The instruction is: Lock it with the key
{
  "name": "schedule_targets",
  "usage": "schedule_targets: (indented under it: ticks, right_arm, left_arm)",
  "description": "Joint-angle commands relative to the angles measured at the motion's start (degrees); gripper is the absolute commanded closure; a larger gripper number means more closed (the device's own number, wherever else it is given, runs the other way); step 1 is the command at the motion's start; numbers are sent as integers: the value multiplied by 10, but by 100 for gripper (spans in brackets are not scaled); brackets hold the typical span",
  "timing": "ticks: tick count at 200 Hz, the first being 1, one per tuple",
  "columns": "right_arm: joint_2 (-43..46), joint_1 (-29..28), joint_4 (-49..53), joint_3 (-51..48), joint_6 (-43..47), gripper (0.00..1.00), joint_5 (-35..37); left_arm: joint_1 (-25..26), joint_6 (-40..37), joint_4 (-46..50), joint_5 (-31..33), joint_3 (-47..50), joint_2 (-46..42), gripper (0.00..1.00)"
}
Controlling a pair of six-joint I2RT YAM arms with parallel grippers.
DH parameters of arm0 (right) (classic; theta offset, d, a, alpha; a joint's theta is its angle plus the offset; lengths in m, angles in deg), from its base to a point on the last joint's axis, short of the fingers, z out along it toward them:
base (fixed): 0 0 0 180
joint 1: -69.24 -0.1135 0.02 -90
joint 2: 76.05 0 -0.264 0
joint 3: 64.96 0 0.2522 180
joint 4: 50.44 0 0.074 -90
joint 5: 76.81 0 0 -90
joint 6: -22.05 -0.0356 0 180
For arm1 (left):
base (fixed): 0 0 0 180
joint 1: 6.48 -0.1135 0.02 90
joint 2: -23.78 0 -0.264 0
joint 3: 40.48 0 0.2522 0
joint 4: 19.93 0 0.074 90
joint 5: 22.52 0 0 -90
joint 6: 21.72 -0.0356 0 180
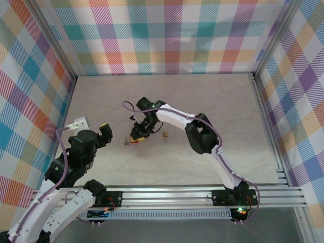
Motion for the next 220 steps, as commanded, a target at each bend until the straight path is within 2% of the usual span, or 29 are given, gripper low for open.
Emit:
schedule_targets:
  ticks: [1,79,156,220]
  right_arm:
    - [-16,-10,24,26,5,100,-24]
    - [-50,-11,58,62,7,92,-16]
    - [-52,-11,80,68,21,68,-3]
    - [-51,-11,101,75,35,55,21]
  left_arm:
    - [-8,-3,-10,5,6,-7,0]
    - [-10,-2,-9,1,6,-7,0]
    - [-12,-3,-10,-1,7,-7,0]
    - [-12,-3,-9,-4,7,-7,0]
